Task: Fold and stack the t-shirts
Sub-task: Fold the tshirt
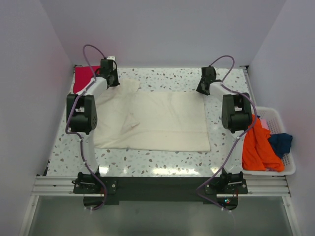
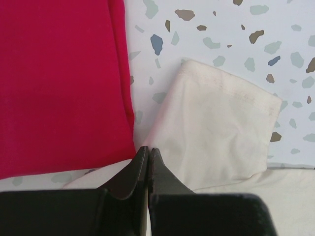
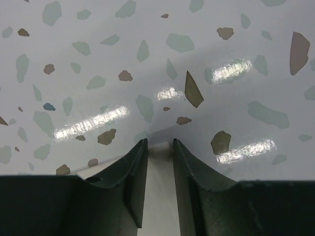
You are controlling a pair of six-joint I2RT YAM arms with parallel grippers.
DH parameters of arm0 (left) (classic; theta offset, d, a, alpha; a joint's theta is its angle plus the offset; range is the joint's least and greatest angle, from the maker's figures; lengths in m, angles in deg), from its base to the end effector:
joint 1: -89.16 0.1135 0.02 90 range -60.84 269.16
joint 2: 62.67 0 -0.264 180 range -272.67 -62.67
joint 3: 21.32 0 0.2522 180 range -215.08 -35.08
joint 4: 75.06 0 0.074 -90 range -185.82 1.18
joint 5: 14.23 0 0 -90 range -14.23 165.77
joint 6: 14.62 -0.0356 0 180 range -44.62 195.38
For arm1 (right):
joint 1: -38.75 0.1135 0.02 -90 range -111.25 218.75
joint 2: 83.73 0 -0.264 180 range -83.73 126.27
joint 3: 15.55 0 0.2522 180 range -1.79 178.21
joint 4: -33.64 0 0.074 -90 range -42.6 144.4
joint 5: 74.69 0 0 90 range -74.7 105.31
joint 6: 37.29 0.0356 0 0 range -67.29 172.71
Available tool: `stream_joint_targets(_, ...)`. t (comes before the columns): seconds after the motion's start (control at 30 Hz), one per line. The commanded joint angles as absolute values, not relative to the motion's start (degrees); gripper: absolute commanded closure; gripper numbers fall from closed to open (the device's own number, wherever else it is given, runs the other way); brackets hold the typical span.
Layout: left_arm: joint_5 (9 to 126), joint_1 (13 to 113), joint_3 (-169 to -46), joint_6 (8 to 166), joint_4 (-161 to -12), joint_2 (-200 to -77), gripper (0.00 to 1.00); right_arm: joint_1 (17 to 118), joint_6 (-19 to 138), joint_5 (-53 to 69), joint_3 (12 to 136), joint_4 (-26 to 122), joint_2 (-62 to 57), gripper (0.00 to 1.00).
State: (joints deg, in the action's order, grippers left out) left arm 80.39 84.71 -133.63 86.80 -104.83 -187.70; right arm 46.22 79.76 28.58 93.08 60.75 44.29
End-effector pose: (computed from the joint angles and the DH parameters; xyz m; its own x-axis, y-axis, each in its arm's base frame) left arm 0.4970 -0.0358 0.2002 -0.6637 -0.1463 -0.7336 -0.1156 0.9890 -0.0927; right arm 0.4922 0.0563 0.1589 -0.6268 0.3642 -0.6888 0.3539 0.9207 0.1648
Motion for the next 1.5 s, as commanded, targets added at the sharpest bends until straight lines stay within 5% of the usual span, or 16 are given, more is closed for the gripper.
stream_joint_targets(0.0,79.7,85.3,-133.3,87.2,-102.3,-184.7,1.00,46.1,81.1,28.5,95.2,62.6,44.8,0.71)
stream_joint_targets(0.33,80.7,85.3,-133.3,87.4,-102.2,-183.1,1.00,46.1,82.2,27.9,95.2,65.0,42.9,1.00)
stream_joint_targets(1.47,90.6,85.3,-113.0,98.1,-109.6,-160.2,1.00,45.9,85.8,26.0,67.5,65.2,12.9,1.00)
